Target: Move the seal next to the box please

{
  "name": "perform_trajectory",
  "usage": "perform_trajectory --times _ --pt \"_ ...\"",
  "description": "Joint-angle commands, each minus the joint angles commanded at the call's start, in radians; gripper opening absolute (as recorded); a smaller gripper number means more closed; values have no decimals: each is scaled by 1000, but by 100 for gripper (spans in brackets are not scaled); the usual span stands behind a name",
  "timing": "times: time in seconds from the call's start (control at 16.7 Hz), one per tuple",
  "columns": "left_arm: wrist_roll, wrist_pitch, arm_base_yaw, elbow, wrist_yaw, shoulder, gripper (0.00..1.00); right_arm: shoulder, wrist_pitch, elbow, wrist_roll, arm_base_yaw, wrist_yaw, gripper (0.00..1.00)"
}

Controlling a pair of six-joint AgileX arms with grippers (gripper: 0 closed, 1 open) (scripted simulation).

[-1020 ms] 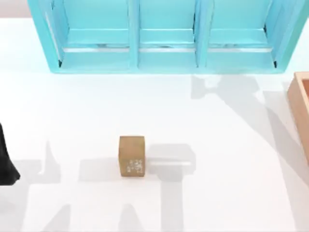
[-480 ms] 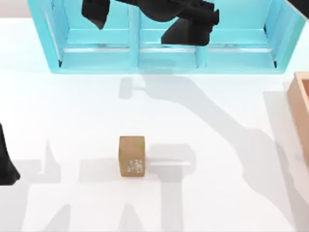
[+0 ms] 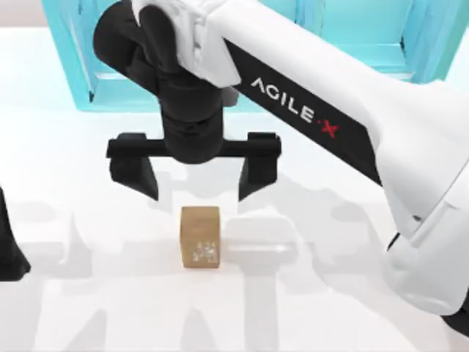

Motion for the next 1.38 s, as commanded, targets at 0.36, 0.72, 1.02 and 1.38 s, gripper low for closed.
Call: perform_trajectory --times 0.36,0.72,1.02,1.38 --pt "0 0 0 0 0 0 100 16 -10 2 2 -4 0 100" --pt "0 0 0 0 0 0 100 -14 141 -170 -1 -1 -1 100" --pt "0 0 0 0 0 0 100 -56 381 -464 3 2 -2 100" --pt "0 0 0 0 0 0 100 -65 455 -542 5 5 -2 100"
